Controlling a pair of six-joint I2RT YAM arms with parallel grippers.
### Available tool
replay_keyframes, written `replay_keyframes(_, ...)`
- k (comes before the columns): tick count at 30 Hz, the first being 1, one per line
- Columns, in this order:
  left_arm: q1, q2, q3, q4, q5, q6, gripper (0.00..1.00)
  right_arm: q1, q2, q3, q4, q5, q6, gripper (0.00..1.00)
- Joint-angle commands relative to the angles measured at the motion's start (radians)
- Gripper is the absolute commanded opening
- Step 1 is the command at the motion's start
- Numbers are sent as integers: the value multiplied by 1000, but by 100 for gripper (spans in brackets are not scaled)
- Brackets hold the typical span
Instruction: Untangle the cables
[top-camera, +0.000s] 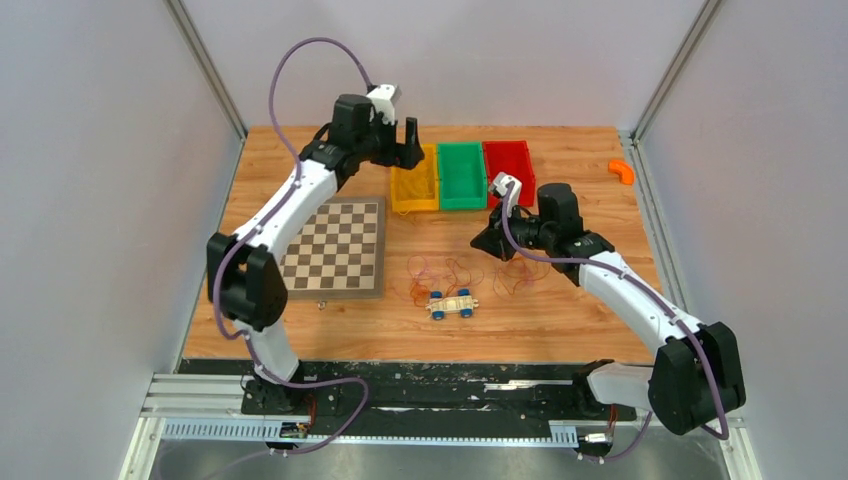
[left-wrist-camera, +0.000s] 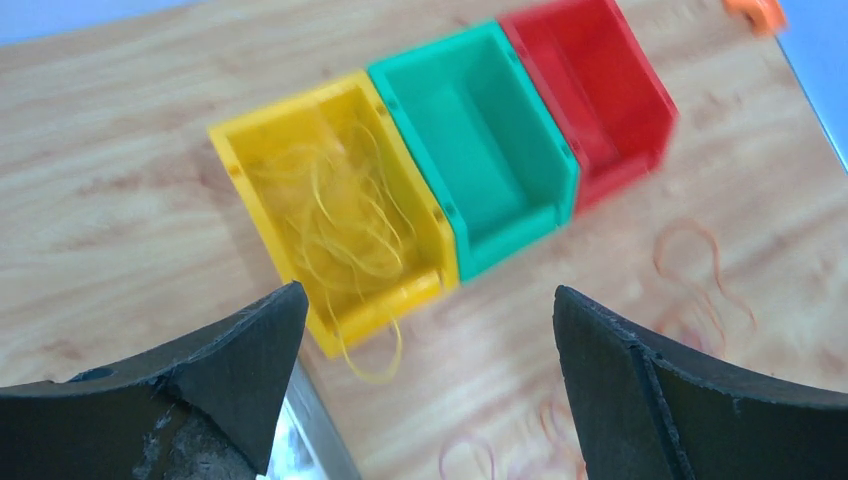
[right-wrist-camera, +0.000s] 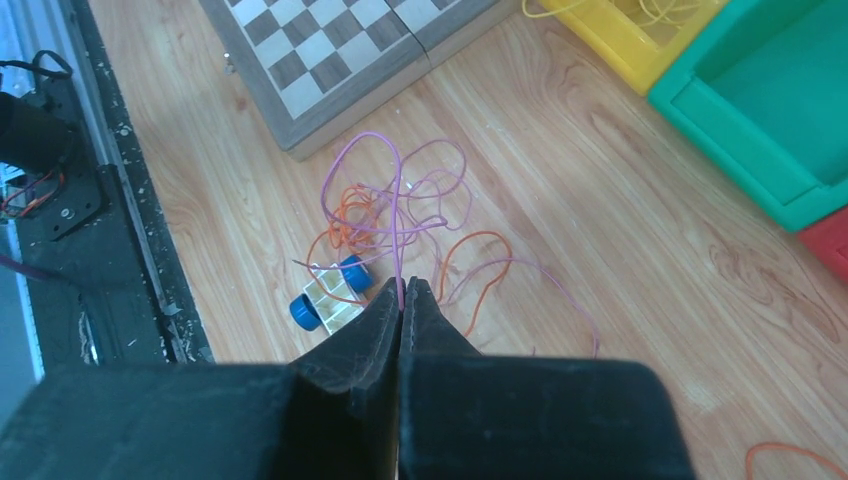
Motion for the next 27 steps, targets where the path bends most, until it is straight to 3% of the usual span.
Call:
replay_keyframes(1, 21, -209, -210, 34, 307, 170, 100, -6, -36, 87, -73, -77, -48, 0)
replay_keyframes(4, 42, -373, -385, 94, 591, 168, 100, -10, -77, 171, -70, -102, -48, 0)
replay_keyframes(10, 50, -574, -732, 328, 847, 114, 100, -9, -66, 411, -61, -179, 33, 0)
replay_keyframes(12, 42, -610, -801, 454, 870, 97, 100, -7, -46, 485, -56, -197, 55, 0)
replay_keyframes(16, -9, -594, -786, 470, 860, 143, 100, -6, 4, 625, -31, -224, 117, 0)
replay_keyframes(24, -166, -425, -692, 644, 835, 109, 100, 14, 92, 845, 46, -225, 259, 0)
replay_keyframes(27, -192, -348, -693, 741, 811, 31, 97, 15, 115, 925, 58, -221, 291, 0)
